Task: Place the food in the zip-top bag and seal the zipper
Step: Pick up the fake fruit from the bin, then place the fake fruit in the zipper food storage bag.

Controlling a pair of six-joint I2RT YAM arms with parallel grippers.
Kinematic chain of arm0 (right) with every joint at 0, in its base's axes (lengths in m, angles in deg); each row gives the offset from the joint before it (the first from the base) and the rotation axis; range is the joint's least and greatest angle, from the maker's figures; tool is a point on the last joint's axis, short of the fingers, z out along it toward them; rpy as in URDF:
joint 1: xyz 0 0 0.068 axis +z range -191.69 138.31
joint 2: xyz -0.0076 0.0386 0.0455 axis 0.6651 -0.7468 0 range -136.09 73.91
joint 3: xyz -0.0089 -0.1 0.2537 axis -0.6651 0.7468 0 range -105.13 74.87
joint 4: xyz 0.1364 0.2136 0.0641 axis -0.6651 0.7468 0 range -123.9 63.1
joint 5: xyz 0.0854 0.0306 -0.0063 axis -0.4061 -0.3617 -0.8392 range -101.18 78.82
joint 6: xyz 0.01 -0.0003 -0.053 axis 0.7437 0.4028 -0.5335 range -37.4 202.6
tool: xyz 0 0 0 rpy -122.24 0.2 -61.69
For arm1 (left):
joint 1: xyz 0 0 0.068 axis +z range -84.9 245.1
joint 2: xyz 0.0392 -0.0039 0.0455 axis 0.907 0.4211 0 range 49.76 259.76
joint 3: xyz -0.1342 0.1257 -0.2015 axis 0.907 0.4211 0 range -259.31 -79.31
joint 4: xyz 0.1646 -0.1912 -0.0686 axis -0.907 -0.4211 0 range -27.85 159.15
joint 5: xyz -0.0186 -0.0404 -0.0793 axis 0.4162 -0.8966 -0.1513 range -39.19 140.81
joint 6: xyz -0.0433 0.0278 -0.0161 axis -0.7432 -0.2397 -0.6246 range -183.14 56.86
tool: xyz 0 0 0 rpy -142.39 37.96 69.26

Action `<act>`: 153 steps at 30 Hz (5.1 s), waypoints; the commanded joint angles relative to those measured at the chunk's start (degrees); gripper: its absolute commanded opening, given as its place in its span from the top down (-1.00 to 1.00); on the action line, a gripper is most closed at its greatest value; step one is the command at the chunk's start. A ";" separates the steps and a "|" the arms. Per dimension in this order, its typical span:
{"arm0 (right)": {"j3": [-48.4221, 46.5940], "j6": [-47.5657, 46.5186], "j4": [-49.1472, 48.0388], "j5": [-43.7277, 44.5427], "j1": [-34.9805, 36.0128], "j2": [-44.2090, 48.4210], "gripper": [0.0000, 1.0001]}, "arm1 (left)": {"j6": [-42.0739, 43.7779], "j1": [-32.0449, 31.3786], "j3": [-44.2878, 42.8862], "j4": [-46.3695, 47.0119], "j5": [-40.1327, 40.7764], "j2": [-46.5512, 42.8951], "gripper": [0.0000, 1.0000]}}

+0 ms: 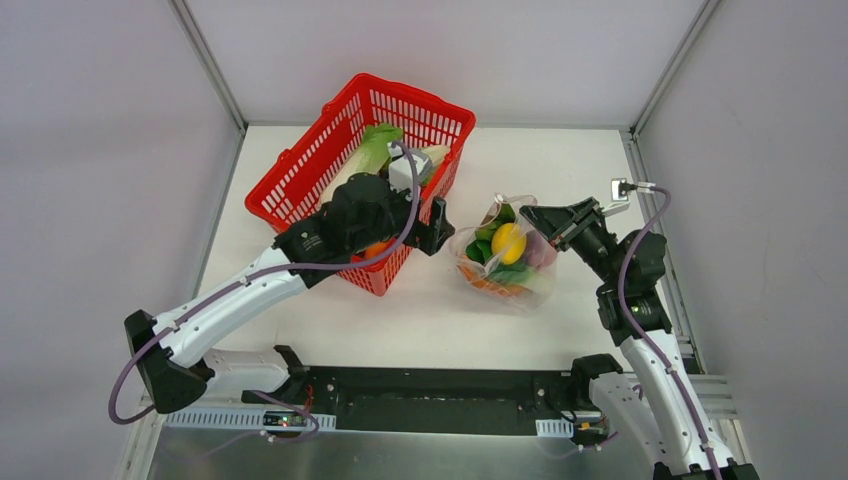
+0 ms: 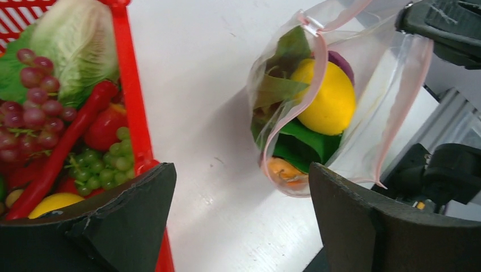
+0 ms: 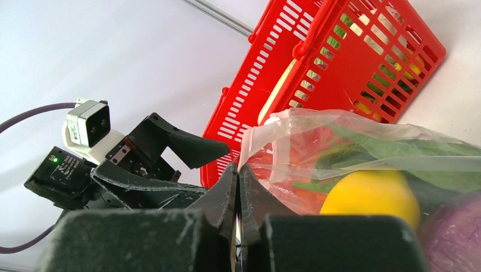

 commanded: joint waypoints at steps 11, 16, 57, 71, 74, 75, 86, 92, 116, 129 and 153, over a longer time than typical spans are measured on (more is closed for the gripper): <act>-0.99 0.11 -6.46 -0.46 -0.26 0.36 1.00 | 0.48 7.75 2.92 -5.37 5.35 -6.91 -0.98; -1.24 0.09 -6.38 -0.57 -0.25 0.21 1.00 | -1.44 11.54 4.57 -8.02 6.30 -8.35 -0.98; -0.49 0.42 -5.96 -0.32 -0.26 0.77 1.00 | -16.24 25.07 4.17 -12.34 13.83 25.21 -0.82; -0.23 0.57 -5.94 -0.80 -0.24 0.17 1.00 | -15.34 24.92 7.87 -8.13 12.24 23.20 0.15; -0.02 0.60 -5.91 -0.48 -0.26 0.29 1.00 | -14.48 24.90 7.93 -9.01 11.32 19.18 0.33; -0.02 0.68 -5.91 -0.46 -0.26 0.30 1.00 | -14.17 24.90 7.85 -9.61 11.21 17.79 0.36; 0.04 1.02 -6.37 -0.81 -0.26 -0.63 1.00 | -12.28 24.72 9.59 -10.86 7.59 3.54 0.41; 0.34 1.09 -6.35 -0.64 -0.25 -0.10 1.00 | -11.27 24.72 9.89 -9.83 2.87 -1.33 0.37; 0.34 1.82 -7.07 -1.14 -0.26 0.26 1.00 | -7.82 7.83 -0.48 11.83 -25.33 0.92 0.38; 0.38 1.66 -7.60 -2.08 -0.26 -0.40 1.00 | -5.10 2.32 -7.40 8.11 -37.11 10.42 0.34; 0.74 4.11 -11.65 -3.10 -0.25 0.42 1.00 | -1.25 -1.42 -17.40 -8.51 -19.76 20.98 -0.06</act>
